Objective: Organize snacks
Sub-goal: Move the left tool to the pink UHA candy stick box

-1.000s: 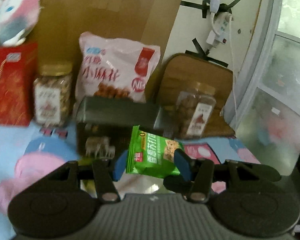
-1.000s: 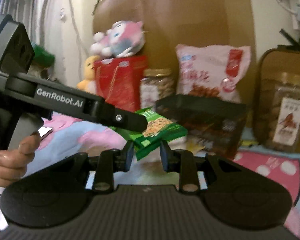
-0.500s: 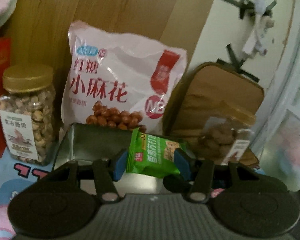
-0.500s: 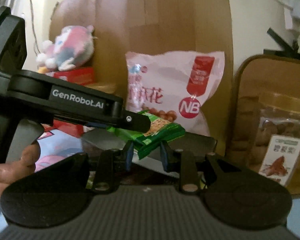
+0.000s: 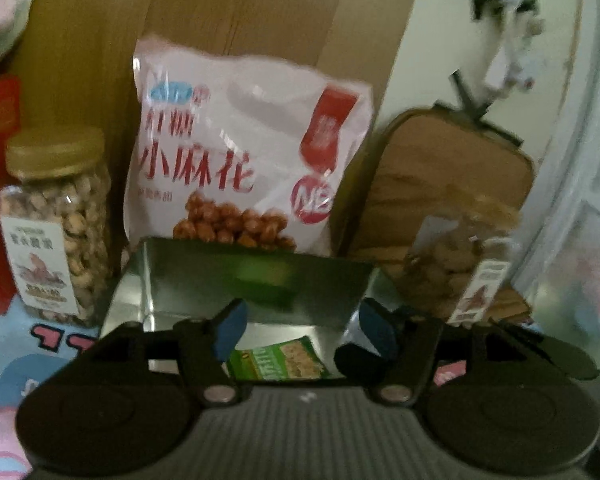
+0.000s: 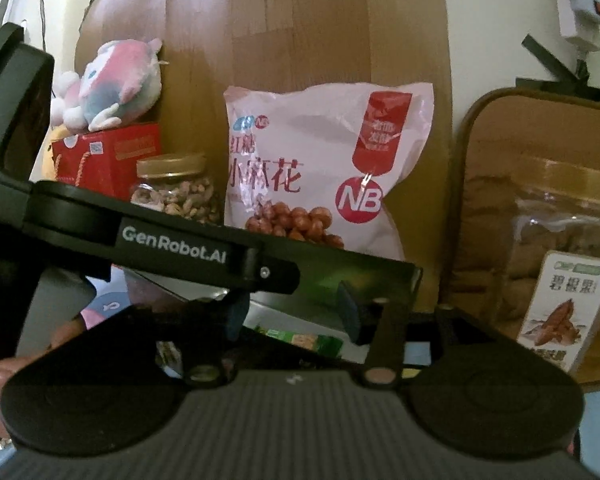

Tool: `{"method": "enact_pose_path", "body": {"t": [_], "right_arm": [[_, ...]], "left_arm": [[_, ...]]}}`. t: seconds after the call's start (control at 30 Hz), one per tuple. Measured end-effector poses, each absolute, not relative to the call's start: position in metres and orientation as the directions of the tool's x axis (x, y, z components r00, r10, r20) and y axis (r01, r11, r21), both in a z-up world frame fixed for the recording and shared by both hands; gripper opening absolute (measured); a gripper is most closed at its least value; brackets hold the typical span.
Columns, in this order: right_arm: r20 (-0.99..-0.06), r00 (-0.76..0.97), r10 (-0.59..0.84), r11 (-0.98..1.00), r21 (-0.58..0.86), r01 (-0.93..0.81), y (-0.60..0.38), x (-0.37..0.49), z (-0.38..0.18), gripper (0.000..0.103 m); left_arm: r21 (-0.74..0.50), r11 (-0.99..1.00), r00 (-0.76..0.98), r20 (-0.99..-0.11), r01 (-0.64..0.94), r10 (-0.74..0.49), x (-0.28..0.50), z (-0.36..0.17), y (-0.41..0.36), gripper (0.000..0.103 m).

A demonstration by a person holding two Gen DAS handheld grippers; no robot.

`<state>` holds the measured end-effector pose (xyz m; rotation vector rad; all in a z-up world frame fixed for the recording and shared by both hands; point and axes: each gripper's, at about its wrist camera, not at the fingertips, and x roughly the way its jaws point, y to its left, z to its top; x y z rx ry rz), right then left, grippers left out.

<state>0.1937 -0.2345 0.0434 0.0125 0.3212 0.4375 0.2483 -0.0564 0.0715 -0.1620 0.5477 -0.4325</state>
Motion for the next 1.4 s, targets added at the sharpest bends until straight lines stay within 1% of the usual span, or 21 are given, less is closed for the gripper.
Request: {"method": "enact_pose_path", "body": {"t": [0.1,0.23,0.43,0.53,0.63,0.77,0.83,0.9,0.93,0.97,1.27,1.4], "right_arm": [[-0.285,0.857,0.429,0.903,0.107,-0.416,-0.241,0.177,0.047,0.051],[-0.304,0.832,0.464,0.886,0.169,-0.432,-0.254,0.146,0.043,0.051],[-0.387,0.766,0.513,0.858,0.25,-0.449,-0.268,0.099,0.026,0.052],[-0.428,0.734,0.528,0.849,0.298,-0.437,-0.274,0.079,0.017,0.052],[-0.463,0.702,0.541,0.84,0.34,-0.424,-0.276,0.061,0.008,0.053],[-0.492,0.657,0.571,0.82,0.391,-0.419,-0.269,0.043,-0.004,0.053],[-0.488,0.654,0.579,0.815,0.385,-0.433,-0.26,0.033,-0.002,0.052],[-0.497,0.643,0.582,0.813,0.367,-0.452,-0.251,0.027,0.0,0.045],[-0.502,0.635,0.587,0.81,0.362,-0.462,-0.247,0.024,0.0,0.037],[-0.503,0.623,0.599,0.801,0.354,-0.483,-0.243,0.021,0.0,0.032],[-0.507,0.552,0.662,0.736,0.303,-0.605,-0.195,-0.001,0.0,0.031],[-0.508,0.51,0.694,0.693,0.279,-0.665,-0.179,-0.008,0.003,0.034]], "left_arm": [[-0.26,0.886,0.781,-0.42,0.384,-0.461,0.216,0.081,-0.044,0.071],[-0.266,0.863,0.759,-0.411,0.429,-0.505,0.169,0.076,-0.025,0.071],[-0.23,0.857,0.716,-0.474,0.46,-0.512,0.098,0.044,-0.005,0.071],[-0.248,0.855,0.689,-0.51,0.455,-0.514,0.073,0.027,0.004,0.071],[-0.296,0.846,0.655,-0.536,0.444,-0.532,0.056,0.013,0.01,0.071],[-0.3,0.855,0.638,-0.571,0.424,-0.517,0.041,-0.002,0.012,0.07],[-0.292,0.859,0.645,-0.568,0.422,-0.51,0.033,-0.001,0.013,0.07],[-0.3,0.858,0.649,-0.563,0.417,-0.512,0.026,0.001,0.017,0.07],[-0.302,0.858,0.652,-0.559,0.415,-0.512,0.024,0.001,0.019,0.069],[-0.303,0.86,0.657,-0.556,0.411,-0.51,0.02,0.002,0.021,0.069],[-0.335,0.877,0.701,-0.529,0.344,-0.477,-0.008,0.002,0.052,0.067],[-0.353,0.878,0.714,-0.519,0.322,-0.47,-0.018,0.003,0.064,0.067]]}}
